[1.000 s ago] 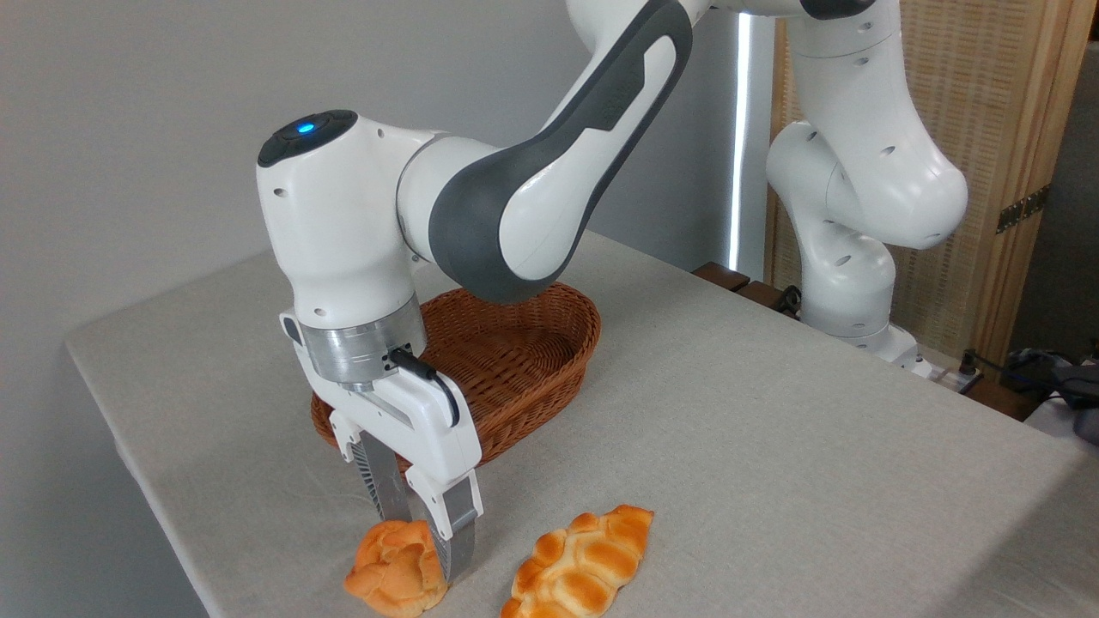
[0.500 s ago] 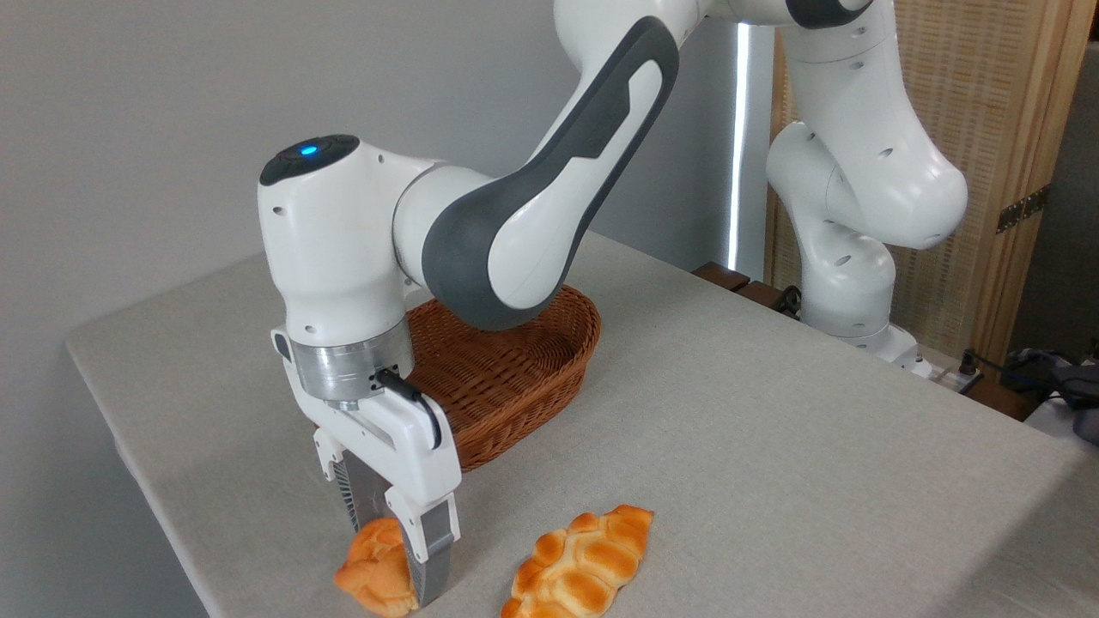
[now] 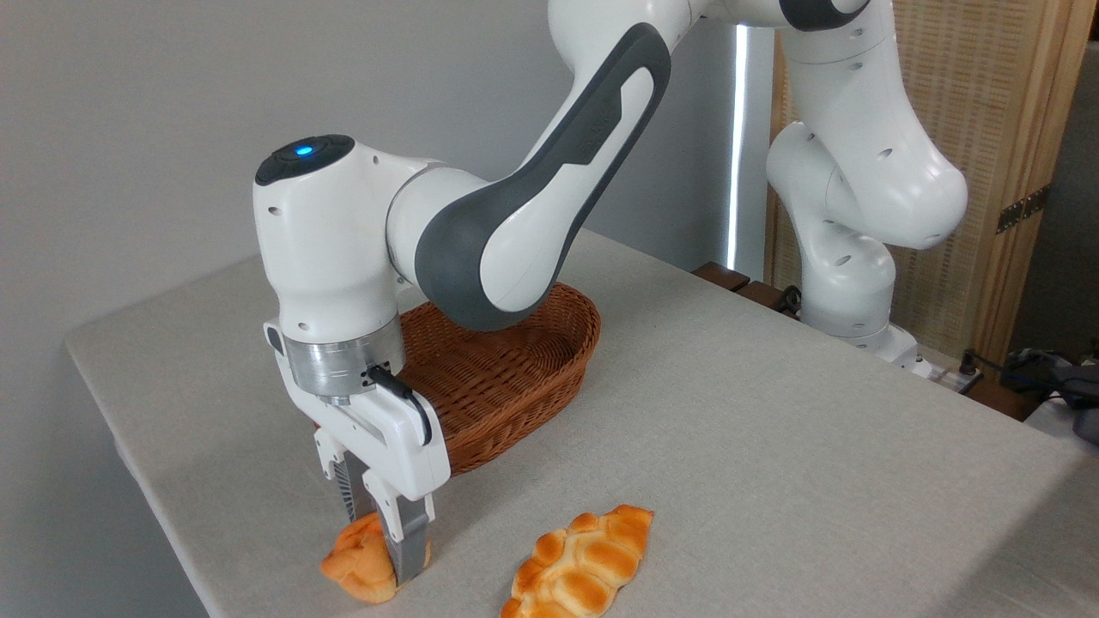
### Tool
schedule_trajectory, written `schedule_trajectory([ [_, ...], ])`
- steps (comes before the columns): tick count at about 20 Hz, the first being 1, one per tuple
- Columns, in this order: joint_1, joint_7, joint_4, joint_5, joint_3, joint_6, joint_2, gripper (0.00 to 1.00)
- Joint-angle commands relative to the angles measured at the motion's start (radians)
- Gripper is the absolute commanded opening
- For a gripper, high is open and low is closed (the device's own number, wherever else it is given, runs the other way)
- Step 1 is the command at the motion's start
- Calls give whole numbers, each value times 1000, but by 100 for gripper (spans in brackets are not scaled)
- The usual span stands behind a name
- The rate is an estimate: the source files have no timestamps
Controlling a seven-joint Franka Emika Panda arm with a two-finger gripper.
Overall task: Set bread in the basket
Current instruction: 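Close the gripper on the round orange bun, then lift the bun and carry it over the basket, lowering inside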
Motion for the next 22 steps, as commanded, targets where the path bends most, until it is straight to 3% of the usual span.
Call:
schedule_trajectory([
  [1,1,-3,-5,-14,0,17,-11,25],
  [4,1,-6,2,-27,8,6,-38,25],
  [6,2,-12,2,-91,18,-12,-86,26],
  [8,2,-10,14,-145,49,-95,-130,26],
  [11,2,-15,65,-172,58,-277,-172,33],
  [15,-12,-42,54,-172,11,-411,-233,34],
  [17,-18,-107,21,-172,-34,-432,-250,42],
  [21,-55,-128,-33,-171,-95,-397,-237,49],
  [22,-56,-147,-44,-172,-97,-374,-232,65],
])
